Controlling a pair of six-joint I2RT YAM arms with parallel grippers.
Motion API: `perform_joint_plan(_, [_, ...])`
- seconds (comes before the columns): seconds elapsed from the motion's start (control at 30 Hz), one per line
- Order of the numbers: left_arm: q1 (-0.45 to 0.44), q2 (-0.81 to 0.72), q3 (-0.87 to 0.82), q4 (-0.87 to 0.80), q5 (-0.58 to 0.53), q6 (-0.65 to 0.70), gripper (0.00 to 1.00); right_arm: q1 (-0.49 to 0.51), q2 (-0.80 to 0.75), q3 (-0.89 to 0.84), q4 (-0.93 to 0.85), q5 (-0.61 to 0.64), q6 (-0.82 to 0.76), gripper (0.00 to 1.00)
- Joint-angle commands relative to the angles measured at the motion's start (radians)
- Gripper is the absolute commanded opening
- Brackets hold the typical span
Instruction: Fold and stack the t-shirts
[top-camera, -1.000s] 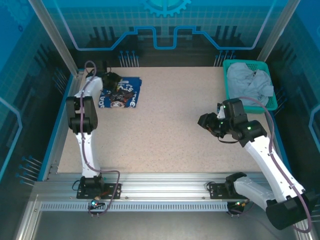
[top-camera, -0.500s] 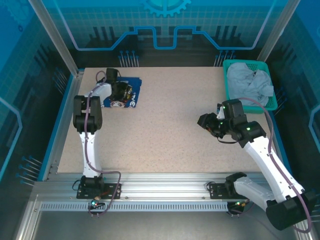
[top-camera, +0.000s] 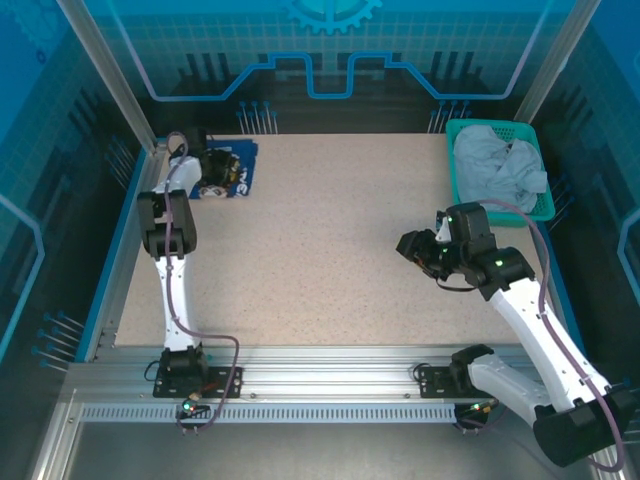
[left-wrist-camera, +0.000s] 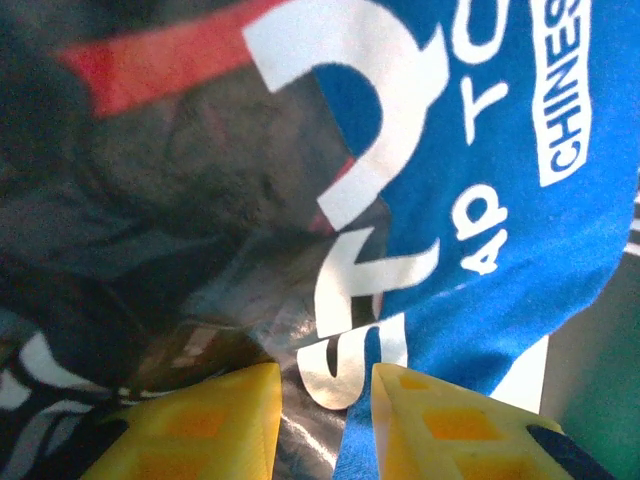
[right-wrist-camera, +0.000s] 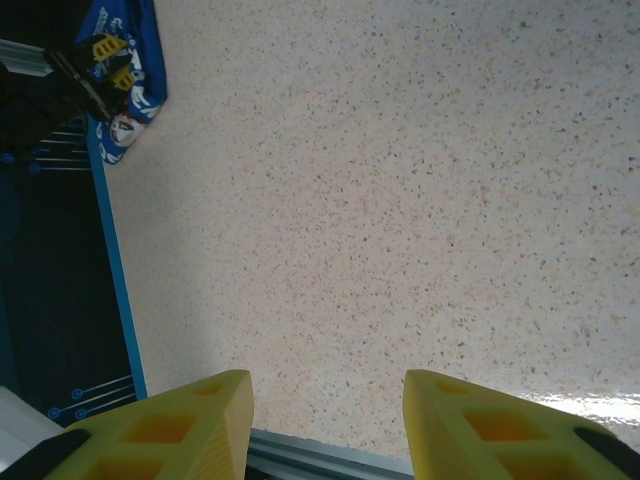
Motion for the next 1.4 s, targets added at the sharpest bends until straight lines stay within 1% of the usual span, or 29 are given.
perform_joint_plan(0.0, [0.042, 0.083, 0.080, -0.079, 0.016, 0.062, 0.34, 0.012, -0.010, -0.019, -0.003, 0.009, 0.008, 0.45])
perform_joint_plan(0.07, [0.042, 0.086, 0.107, -0.044, 0.056, 0.054, 0.36, 0.014, -0.008, -0.022, 0.013, 0.008, -0.004, 0.45])
perform_joint_plan(0.17, [0.023, 0.024, 0.106, 0.001, 0.088, 0.041, 0.41, 0.015, -0.038, -0.025, 0.097, 0.003, -0.032, 0.48])
perform_joint_plan(0.27, [-0.005, -0.097, 0.069, 0.008, 0.074, 0.044, 0.45, 0.013, -0.095, -0.032, 0.236, 0.019, -0.038, 0.51])
perform_joint_plan(0.37, [-0.025, -0.263, -0.047, 0.000, 0.027, 0.051, 0.49, 0.003, -0.126, -0.042, 0.370, 0.033, -0.016, 0.53])
perform_joint_plan(0.4, [-0.031, -0.333, -0.102, -0.011, 0.003, 0.059, 0.55, -0.001, -0.129, -0.042, 0.406, 0.031, -0.009, 0.54])
perform_joint_plan(0.43, [-0.036, -0.397, -0.158, -0.017, -0.019, 0.067, 0.59, -0.003, -0.131, -0.042, 0.429, 0.032, -0.003, 0.56])
perform_joint_plan(0.47, [-0.042, -0.473, -0.230, -0.017, -0.046, 0.081, 0.70, -0.006, -0.130, -0.042, 0.449, 0.027, 0.001, 0.57])
perform_joint_plan(0.5, [-0.047, -0.558, -0.313, -0.012, -0.070, 0.094, 0.97, -0.009, -0.126, -0.042, 0.453, 0.021, 0.002, 0.59])
perform_joint_plan(0.57, [-0.051, -0.707, -0.466, -0.010, -0.098, 0.107, 0.99, -0.016, -0.117, -0.034, 0.449, 0.000, 0.003, 0.63])
perform_joint_plan(0.63, [-0.054, -0.859, -0.622, 0.001, -0.101, 0.113, 0.99, -0.027, -0.110, -0.020, 0.434, -0.031, 0.003, 0.68])
perform_joint_plan(0.67, [-0.058, -0.949, -0.706, 0.012, -0.109, 0.115, 0.99, -0.032, -0.107, -0.006, 0.411, -0.039, 0.001, 0.73])
perform_joint_plan(0.7, [-0.062, -1.034, -0.789, 0.027, -0.111, 0.118, 0.99, -0.038, -0.103, 0.007, 0.384, -0.048, -0.005, 0.95])
perform_joint_plan(0.73, [-0.063, -1.099, -0.849, 0.029, -0.113, 0.122, 0.99, -0.044, -0.099, 0.023, 0.354, -0.052, -0.013, 1.00])
perform_joint_plan(0.83, [-0.066, -1.301, -0.998, -0.025, -0.145, 0.173, 0.99, -0.070, -0.082, 0.072, 0.243, -0.068, -0.067, 1.00])
perform_joint_plan(0.87, [-0.066, -1.358, -1.032, -0.064, -0.154, 0.190, 0.99, -0.071, -0.082, 0.091, 0.183, -0.039, -0.101, 1.00])
perform_joint_plan(0.93, [-0.071, -1.447, -1.070, -0.150, -0.193, 0.242, 0.99, -0.069, -0.096, 0.120, 0.065, 0.066, -0.170, 1.00])
perform_joint_plan(0.97, [-0.086, -1.500, -1.091, -0.195, -0.263, 0.269, 0.99, -0.068, -0.109, 0.130, 0.000, 0.152, -0.194, 1.00])
perform_joint_plan(1.03, [-0.141, -1.603, -1.146, -0.275, -0.476, 0.269, 0.99, -0.074, -0.126, 0.129, -0.077, 0.270, -0.244, 1.00])
perform_joint_plan(1.1, [-0.217, -1.712, -1.237, -0.306, -0.749, 0.240, 0.99, -0.084, -0.105, 0.127, -0.170, 0.410, -0.260, 1.00])
perform_joint_plan(1.13, [-0.235, -1.761, -1.298, -0.263, -0.802, 0.264, 0.99, -0.085, -0.089, 0.121, -0.202, 0.471, -0.266, 1.00])
perform_joint_plan(1.17, [-0.247, -1.823, -1.377, -0.181, -0.810, 0.327, 0.99, -0.086, -0.074, 0.104, -0.220, 0.553, -0.274, 1.00])
perform_joint_plan(1.2, [-0.257, -1.883, -1.456, -0.082, -0.809, 0.419, 0.99, -0.090, -0.072, 0.060, -0.187, 0.599, -0.323, 1.00])
perform_joint_plan(1.27, [-0.279, -1.962, -1.591, 0.063, -0.815, 0.573, 0.99, -0.115, -0.082, -0.039, -0.058, 0.604, -0.451, 1.00])
perform_joint_plan(1.3, [-0.283, -1.989, -1.653, 0.159, -0.778, 0.668, 0.99, -0.126, -0.090, -0.127, 0.036, 0.584, -0.525, 1.00])
perform_joint_plan(1.33, [-0.283, -2.004, -1.712, 0.241, -0.726, 0.758, 0.99, -0.130, -0.097, -0.183, 0.110, 0.586, -0.567, 1.00])
perform_joint_plan(1.37, [-0.283, -2.010, -1.773, 0.352, -0.689, 0.830, 0.99, -0.132, -0.104, -0.240, 0.182, 0.613, -0.599, 1.00])
